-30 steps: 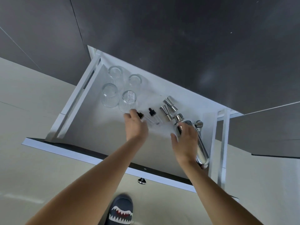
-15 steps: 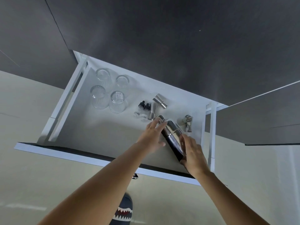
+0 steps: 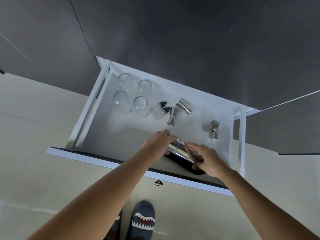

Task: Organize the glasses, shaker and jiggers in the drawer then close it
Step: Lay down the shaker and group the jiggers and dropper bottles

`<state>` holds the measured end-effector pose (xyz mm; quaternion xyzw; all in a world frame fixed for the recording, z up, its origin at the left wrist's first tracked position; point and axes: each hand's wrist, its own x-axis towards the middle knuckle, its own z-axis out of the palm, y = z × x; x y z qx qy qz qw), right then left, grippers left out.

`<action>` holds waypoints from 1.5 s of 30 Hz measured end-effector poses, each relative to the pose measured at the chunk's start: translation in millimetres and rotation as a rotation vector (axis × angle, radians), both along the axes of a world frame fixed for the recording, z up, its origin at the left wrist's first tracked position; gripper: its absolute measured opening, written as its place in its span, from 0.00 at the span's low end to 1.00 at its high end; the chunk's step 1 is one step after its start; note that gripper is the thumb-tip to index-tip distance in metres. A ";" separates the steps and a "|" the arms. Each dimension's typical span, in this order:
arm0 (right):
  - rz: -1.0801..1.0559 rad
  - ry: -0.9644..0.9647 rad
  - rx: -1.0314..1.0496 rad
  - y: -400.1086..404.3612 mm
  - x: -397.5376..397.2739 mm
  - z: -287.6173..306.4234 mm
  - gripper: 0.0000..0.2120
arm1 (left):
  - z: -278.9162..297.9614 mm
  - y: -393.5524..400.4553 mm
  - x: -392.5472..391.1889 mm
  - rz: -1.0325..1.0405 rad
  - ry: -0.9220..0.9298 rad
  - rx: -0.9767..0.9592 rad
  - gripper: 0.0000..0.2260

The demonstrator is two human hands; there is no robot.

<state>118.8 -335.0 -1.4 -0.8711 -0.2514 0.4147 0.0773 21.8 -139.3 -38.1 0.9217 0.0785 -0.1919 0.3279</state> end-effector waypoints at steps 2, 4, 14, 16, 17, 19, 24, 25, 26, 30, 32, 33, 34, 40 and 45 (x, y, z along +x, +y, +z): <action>-0.011 0.027 0.063 21.9 -8.8 -4.5 0.40 | 5.3 22.9 -12.9 0.027 0.020 -0.023 0.28; -0.029 0.051 0.125 45.0 -19.0 -8.0 0.38 | 13.4 48.7 -26.0 0.052 0.024 -0.024 0.27; 0.006 0.117 0.231 141.5 -72.9 -22.1 0.32 | 34.5 148.5 -95.2 0.211 0.201 -0.077 0.17; 0.030 0.108 0.228 152.6 -79.0 -23.4 0.30 | 36.2 157.4 -103.2 0.227 0.213 -0.078 0.14; 0.044 0.102 0.221 156.3 -80.7 -23.7 0.30 | 37.6 159.2 -104.9 0.225 0.218 -0.061 0.13; 0.046 0.102 0.211 159.9 -82.3 -22.8 0.31 | 39.2 158.7 -105.4 0.220 0.225 -0.040 0.11; 0.051 0.118 0.202 158.7 -83.3 -20.3 0.32 | 44.9 153.3 -102.0 0.188 0.271 -0.024 0.11; 0.055 0.118 0.203 158.5 -84.0 -19.2 0.32 | 45.5 153.3 -101.7 0.184 0.280 -0.034 0.12; 0.056 0.116 0.207 158.1 -84.6 -18.1 0.32 | 46.7 153.2 -101.7 0.180 0.286 -0.036 0.12; 0.069 0.137 0.225 154.6 -85.2 -16.6 0.27 | 49.0 153.0 -99.5 0.158 0.331 0.003 0.15; 0.065 0.138 0.271 150.5 -83.9 -14.1 0.19 | 53.7 151.9 -92.4 0.161 0.370 0.007 0.17; 0.022 0.144 0.299 147.2 -81.5 -13.0 0.19 | 56.6 149.7 -86.1 0.145 0.368 0.041 0.19; -0.032 0.141 0.318 143.3 -77.3 -11.5 0.20 | 59.0 147.2 -78.2 0.130 0.335 0.089 0.22; -0.556 -0.263 0.355 105.9 -21.2 -29.7 0.09 | 55.7 95.8 -8.2 0.240 -0.031 -0.027 0.12; -0.804 -0.435 0.366 57.4 21.6 -49.0 0.06 | 7.8 49.3 52.2 0.364 -0.031 0.023 0.14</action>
